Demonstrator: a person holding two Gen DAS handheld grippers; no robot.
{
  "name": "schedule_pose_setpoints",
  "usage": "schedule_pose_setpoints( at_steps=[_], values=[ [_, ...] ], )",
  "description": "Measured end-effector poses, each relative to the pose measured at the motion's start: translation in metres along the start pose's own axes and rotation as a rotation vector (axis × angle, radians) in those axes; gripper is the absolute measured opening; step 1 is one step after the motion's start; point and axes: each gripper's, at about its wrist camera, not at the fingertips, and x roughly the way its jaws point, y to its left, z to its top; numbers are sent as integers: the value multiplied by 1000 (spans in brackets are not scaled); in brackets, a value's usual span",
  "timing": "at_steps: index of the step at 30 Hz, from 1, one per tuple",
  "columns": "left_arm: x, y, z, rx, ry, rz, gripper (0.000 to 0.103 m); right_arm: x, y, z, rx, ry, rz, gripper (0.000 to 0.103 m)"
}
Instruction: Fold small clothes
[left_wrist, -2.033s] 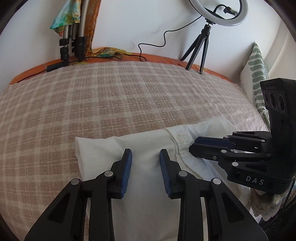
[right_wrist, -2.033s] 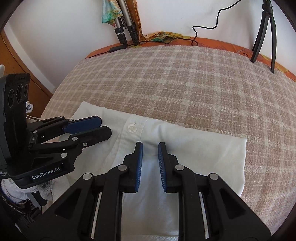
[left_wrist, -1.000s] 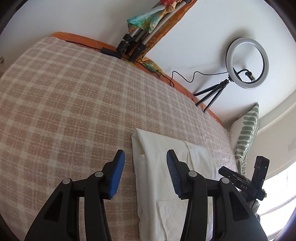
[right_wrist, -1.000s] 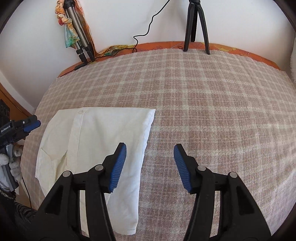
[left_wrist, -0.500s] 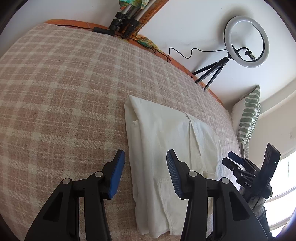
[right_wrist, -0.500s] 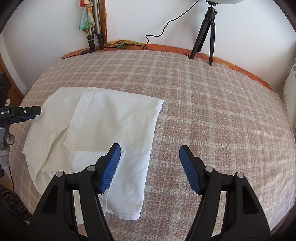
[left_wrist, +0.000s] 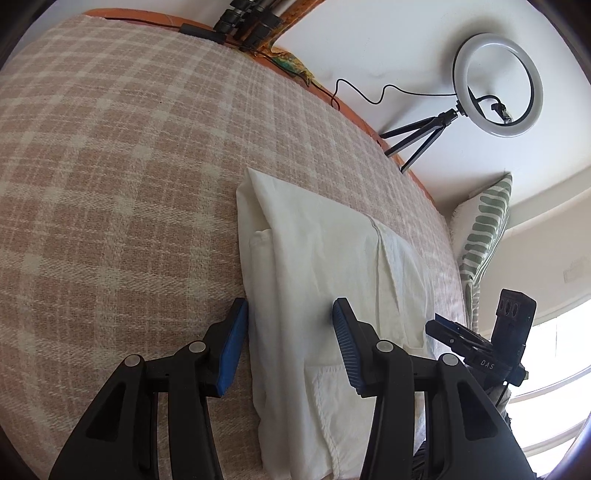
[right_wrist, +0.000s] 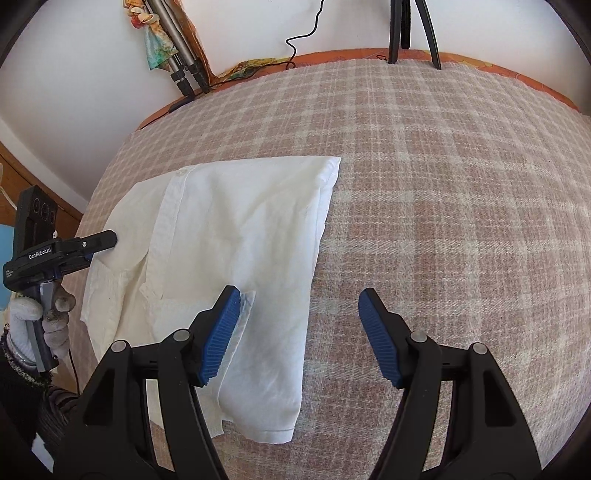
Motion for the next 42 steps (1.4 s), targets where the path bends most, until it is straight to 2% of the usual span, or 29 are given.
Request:
schedule_pose_setpoints(
  at_steps=[5,11,14,22,23,25,27,31,34,38,42],
  values=[
    [-2,11,1,-56,13,-79,54,7,-12,-1,67,31,72,75],
    [-3,5,-2,-38,25,-60,55,5,-33,-3,175,50,190,76],
    [-5,7,-4,-52,34,-75,55,5,-45,-5,220,56,248,76],
    [-4,7,-8,-53,26,-102,54,5,-50,-7,234,68,317,75],
    [-3,7,-8,-52,28,-109,53,5,-51,-7,238,68,326,73],
    [-3,7,-8,-53,26,-118,53,7,-57,-11,266,86,375,60],
    [-2,8,-7,-61,27,-131,52,9,-59,-11,283,89,394,58],
    [0,13,-7,-86,32,-159,43,13,-62,-12,296,91,436,54],
    [1,15,-7,-99,29,-182,41,20,-61,-11,316,96,489,53],
    [7,19,-6,-129,24,-207,30,31,-56,-8,364,69,551,52],
    [8,14,-5,-102,19,-170,26,35,-46,-4,353,74,513,36]
  ],
)
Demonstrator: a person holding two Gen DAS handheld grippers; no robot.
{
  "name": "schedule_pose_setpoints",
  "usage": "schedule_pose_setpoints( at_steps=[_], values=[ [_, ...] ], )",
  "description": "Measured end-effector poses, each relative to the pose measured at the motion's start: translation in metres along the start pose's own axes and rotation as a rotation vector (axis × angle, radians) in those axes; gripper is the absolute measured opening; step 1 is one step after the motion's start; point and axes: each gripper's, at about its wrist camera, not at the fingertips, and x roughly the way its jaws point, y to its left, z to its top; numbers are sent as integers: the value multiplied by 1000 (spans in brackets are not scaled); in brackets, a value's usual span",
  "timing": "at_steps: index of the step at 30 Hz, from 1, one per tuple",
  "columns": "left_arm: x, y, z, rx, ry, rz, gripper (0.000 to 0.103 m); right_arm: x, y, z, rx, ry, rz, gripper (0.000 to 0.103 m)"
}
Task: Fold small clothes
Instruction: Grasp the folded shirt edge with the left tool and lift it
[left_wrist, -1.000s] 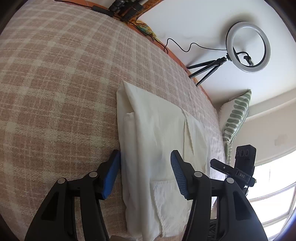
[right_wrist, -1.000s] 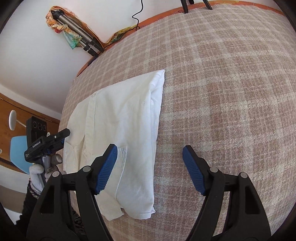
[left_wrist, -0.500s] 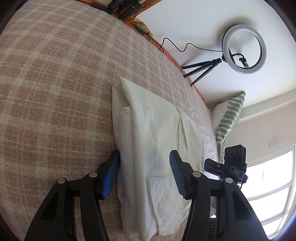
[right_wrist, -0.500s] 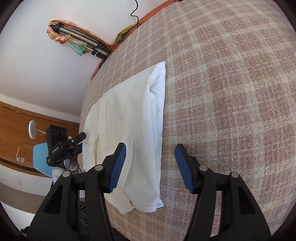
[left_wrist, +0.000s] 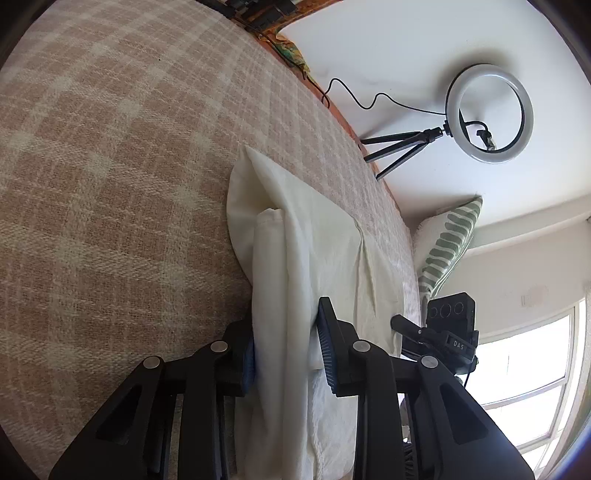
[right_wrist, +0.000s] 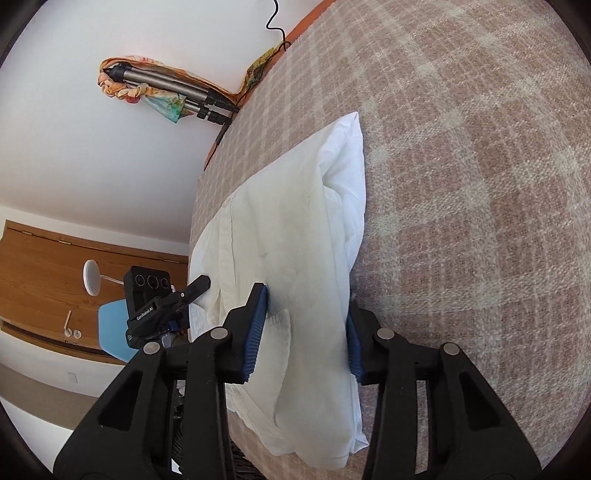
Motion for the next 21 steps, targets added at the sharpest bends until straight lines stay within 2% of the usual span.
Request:
schedule_pose_setpoints(
  at_steps=[4,10,21],
  values=[
    [1,-18,-4,96,-18,95,23,-1,10,-2,-34,-14,-48,26],
    [2,-56,-18,304,-65,247,18,-6,41,-7,-153,-48,-145,22],
    [-2,-122,-46,574,-145,291,16,-20,93,-25,-359,-117,-245,19]
  ],
)
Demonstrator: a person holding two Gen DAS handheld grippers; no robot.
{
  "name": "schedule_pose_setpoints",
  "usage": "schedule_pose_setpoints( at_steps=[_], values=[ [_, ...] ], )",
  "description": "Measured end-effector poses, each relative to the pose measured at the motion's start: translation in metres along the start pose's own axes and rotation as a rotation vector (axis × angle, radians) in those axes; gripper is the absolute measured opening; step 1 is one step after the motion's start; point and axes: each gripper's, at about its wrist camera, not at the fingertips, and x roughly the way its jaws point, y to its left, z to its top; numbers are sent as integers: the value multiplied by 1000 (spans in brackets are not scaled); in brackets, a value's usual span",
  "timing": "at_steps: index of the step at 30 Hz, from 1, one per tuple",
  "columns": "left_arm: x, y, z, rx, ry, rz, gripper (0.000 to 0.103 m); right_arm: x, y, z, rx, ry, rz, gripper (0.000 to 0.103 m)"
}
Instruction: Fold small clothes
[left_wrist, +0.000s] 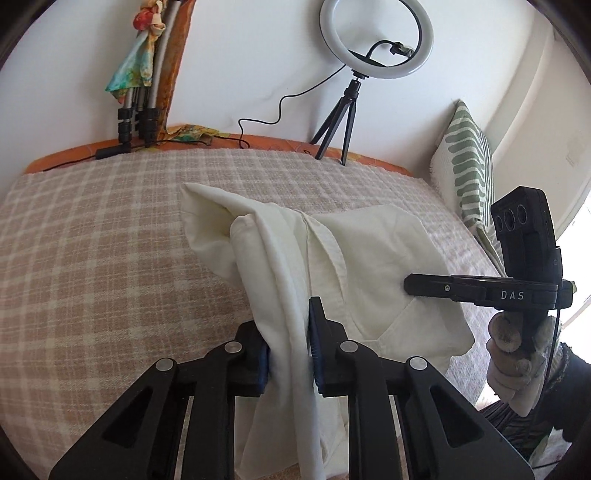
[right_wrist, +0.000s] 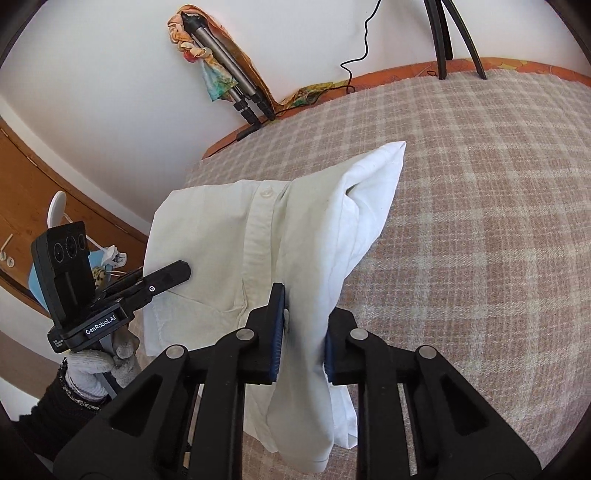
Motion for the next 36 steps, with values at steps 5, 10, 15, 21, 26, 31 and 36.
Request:
schedule_pose_setpoints(
  at_steps=[5,10,15,21,26,31,36],
  values=[
    [-1,-14,2,34,-9,-6,16,-11,2,-4,-22,-26,-10,18],
    [-1,-16,2,29,-11,-19,16,-14,4,-4,-28,-40,-25,18],
    [4,-26,6,44,-5,-40,16,-22,8,-3,-61,-44,-53,18],
    [18,-47,16,57,8,-90,16,-44,1,3,-78,-62,-90,18],
    [41,-75,34,75,6,-135,16,-67,-20,11,-68,-93,-126,18],
    [74,-107,56,84,13,-191,16,-96,-52,23,-52,-131,-186,17],
    [109,-143,81,119,11,-218,16,-129,-88,45,-34,-184,-248,17]
  ],
)
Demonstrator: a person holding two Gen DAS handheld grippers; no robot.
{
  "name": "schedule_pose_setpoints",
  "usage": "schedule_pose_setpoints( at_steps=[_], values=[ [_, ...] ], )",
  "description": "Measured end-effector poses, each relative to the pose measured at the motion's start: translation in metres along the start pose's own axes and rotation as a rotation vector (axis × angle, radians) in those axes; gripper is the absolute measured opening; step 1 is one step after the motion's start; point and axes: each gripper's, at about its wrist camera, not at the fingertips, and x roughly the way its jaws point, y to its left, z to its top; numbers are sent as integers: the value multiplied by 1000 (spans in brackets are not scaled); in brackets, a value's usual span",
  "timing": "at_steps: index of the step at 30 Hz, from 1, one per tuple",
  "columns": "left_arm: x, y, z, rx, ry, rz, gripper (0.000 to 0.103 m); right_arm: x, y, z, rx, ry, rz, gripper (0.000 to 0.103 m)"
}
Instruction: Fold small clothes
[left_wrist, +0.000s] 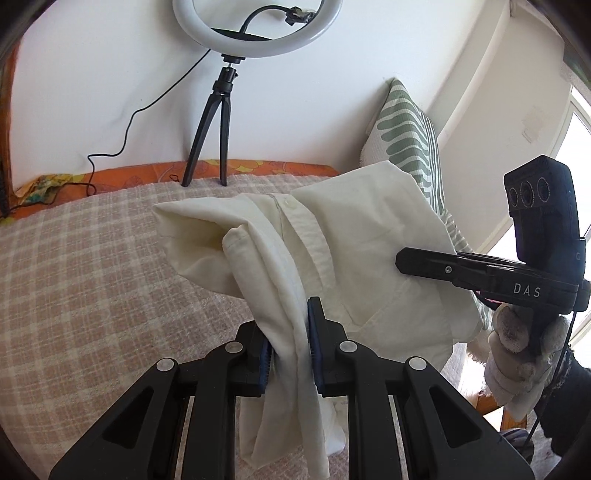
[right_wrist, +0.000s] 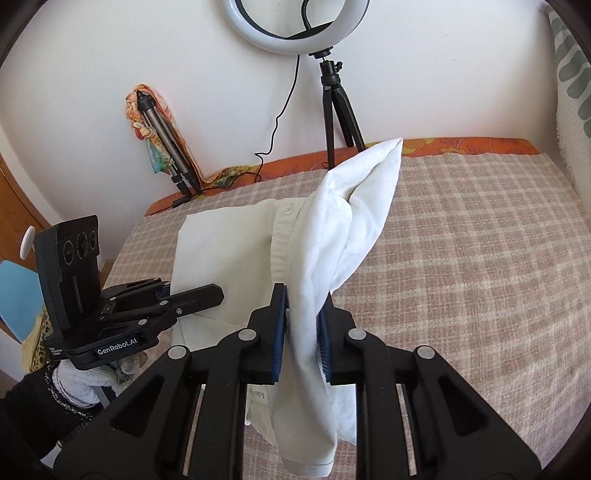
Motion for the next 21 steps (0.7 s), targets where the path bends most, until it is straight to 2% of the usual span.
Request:
schedule_pose_setpoints(
  at_steps=[10,16,21],
  values=[
    [87,-40,61,38,-14,-25,16,-3,-87,55,34,-69,-118,17],
    [125,-51,81,45,-22,-14,16,3,-124,80,43,-100,-160,17],
    [150,-52,88,45,-4,9,16,16,-150,90,49,-90,-200,17]
  ],
)
